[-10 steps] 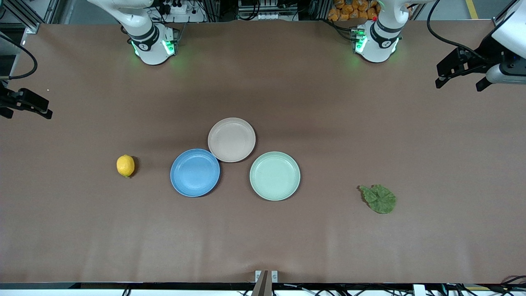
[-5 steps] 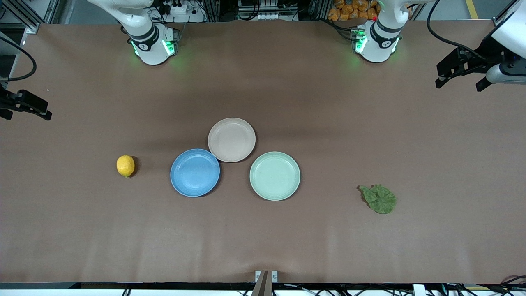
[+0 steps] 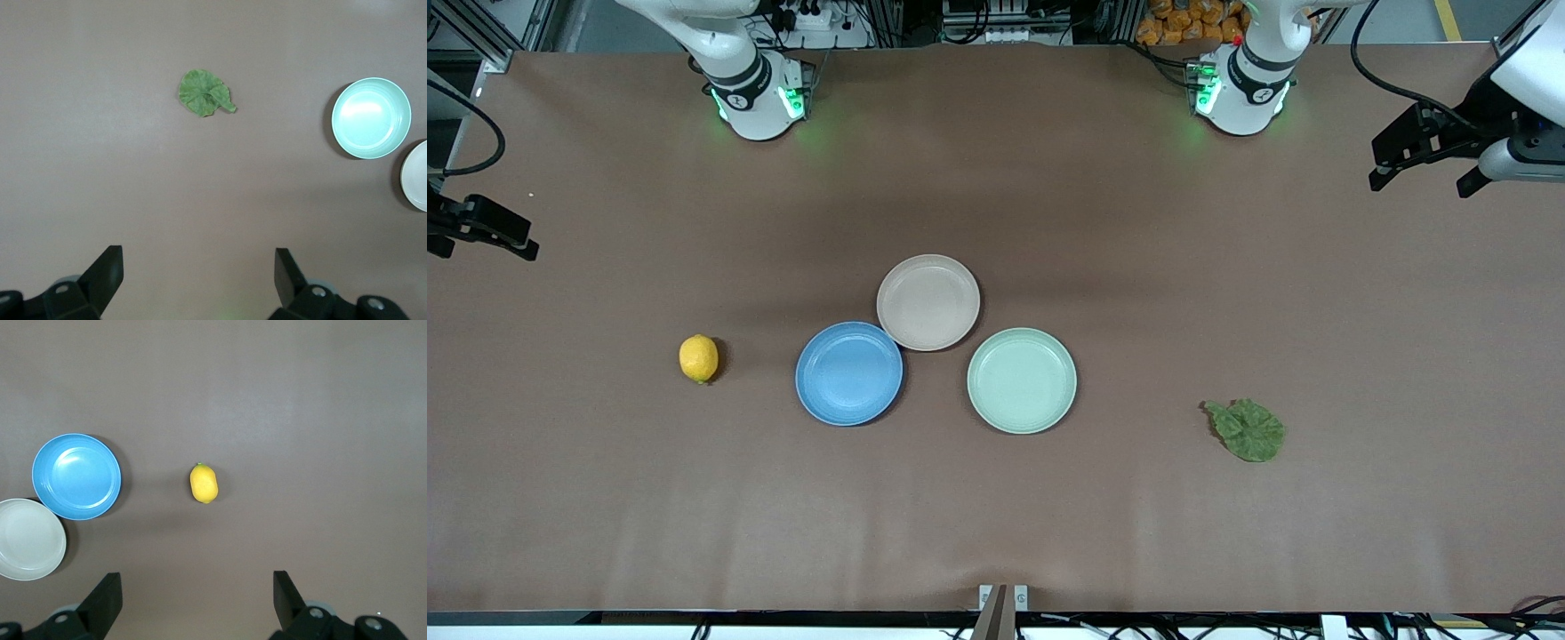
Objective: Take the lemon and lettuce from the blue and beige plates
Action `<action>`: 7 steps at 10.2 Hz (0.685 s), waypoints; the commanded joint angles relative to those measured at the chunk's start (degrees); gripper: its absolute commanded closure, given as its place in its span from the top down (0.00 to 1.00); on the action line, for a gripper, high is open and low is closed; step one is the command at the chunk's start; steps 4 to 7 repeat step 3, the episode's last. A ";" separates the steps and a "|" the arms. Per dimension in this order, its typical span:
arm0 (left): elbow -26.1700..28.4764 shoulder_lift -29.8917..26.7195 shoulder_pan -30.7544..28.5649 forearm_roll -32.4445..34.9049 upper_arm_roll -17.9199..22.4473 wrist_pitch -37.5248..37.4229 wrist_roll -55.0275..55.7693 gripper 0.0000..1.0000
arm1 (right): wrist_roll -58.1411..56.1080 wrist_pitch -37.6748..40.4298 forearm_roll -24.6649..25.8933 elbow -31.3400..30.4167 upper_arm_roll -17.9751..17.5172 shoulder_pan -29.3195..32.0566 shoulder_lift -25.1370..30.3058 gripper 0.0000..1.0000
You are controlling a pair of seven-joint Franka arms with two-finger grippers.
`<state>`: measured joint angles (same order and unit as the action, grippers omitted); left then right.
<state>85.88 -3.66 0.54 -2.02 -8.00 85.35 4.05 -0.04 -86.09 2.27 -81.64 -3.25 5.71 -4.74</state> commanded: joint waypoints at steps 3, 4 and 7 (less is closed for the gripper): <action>0.16 -0.38 -0.63 -0.70 -0.26 -0.27 -0.97 1.00 | 3.56 1.19 -0.95 1.75 -0.53 0.36 -0.79 1.00; 0.16 -0.38 -0.63 -0.70 -0.26 -0.27 -0.97 1.00 | 3.56 1.19 -0.95 1.75 -0.53 0.36 -0.79 1.00; 0.16 -0.38 -0.63 -0.70 -0.26 -0.27 -0.97 1.00 | 3.56 1.19 -0.95 1.75 -0.53 0.36 -0.79 1.00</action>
